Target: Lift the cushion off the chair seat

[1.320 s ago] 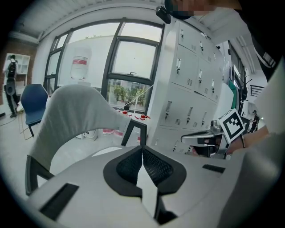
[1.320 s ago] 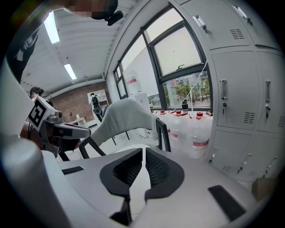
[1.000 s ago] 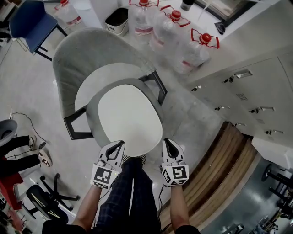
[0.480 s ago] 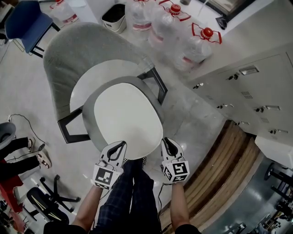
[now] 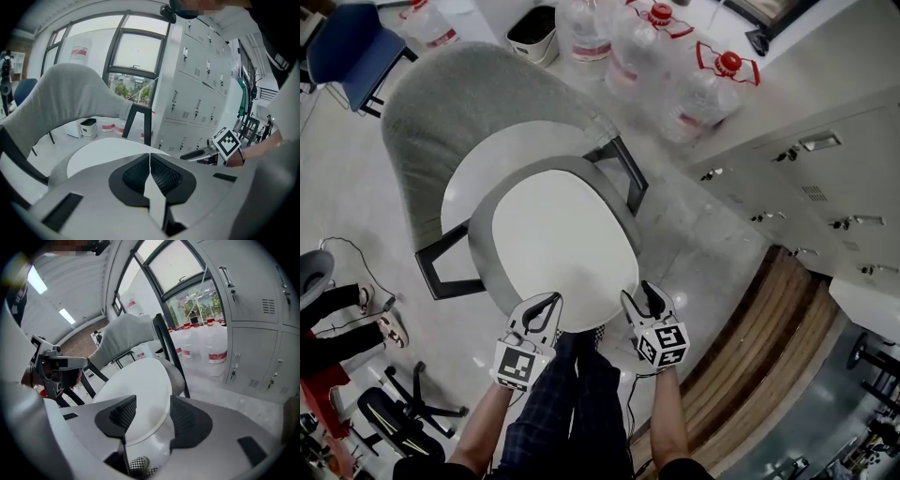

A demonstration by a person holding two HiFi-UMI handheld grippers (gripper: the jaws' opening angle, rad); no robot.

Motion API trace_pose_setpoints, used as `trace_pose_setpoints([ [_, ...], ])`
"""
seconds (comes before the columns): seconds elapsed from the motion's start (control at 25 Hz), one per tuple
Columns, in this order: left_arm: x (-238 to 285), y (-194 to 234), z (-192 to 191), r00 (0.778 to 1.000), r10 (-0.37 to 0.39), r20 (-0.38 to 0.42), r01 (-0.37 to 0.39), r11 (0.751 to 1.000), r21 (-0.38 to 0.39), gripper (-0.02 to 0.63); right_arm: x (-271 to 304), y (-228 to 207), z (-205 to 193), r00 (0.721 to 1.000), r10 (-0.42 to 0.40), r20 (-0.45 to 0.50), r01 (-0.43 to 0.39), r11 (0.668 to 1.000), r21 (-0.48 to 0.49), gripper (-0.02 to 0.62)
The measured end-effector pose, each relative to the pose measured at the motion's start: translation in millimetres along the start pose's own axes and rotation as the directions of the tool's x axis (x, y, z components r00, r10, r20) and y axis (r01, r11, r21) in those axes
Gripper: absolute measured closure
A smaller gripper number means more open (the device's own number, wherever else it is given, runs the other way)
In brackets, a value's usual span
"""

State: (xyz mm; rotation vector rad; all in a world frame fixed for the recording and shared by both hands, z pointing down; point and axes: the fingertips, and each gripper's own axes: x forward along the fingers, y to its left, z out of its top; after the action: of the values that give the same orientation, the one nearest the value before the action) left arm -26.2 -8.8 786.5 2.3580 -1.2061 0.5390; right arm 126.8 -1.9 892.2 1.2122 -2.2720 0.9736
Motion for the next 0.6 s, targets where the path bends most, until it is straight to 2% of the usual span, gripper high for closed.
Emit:
trace_pose_setpoints([
  [0.12, 1.0, 2.0, -8.5, 0.999, -0.004, -0.039, 0.004, 1.000, 0.011, 0.586, 5.8, -0.2, -6.7, 0.999, 0.037, 0.007, -0.038, 0.998, 0.052, 0.355],
  [0.28, 4.9, 3.9, -12.3, 1.000, 0.002, 0.006, -0.002, 1.000, 0.009, 0.586, 12.4, -4.2, -17.9, 0.999, 0.047, -0.010, -0.046, 0.996, 0.077, 0.344],
  [0.4, 5.9, 4.6, -20.0, 0.998, -0.004, -0.062, 0.005, 1.000, 0.014, 0.586, 18.6, -4.1, -25.3, 0.997, 0.069, -0.020, -0.067, 0.993, 0.102, 0.334],
  [0.6, 7.3, 9.9, -20.2, 0.998, 0.002, -0.063, -0.001, 1.000, 0.014, 0.586, 29.6, 2.3, -28.2, 0.995, 0.096, -0.035, -0.092, 0.990, 0.110, 0.331],
])
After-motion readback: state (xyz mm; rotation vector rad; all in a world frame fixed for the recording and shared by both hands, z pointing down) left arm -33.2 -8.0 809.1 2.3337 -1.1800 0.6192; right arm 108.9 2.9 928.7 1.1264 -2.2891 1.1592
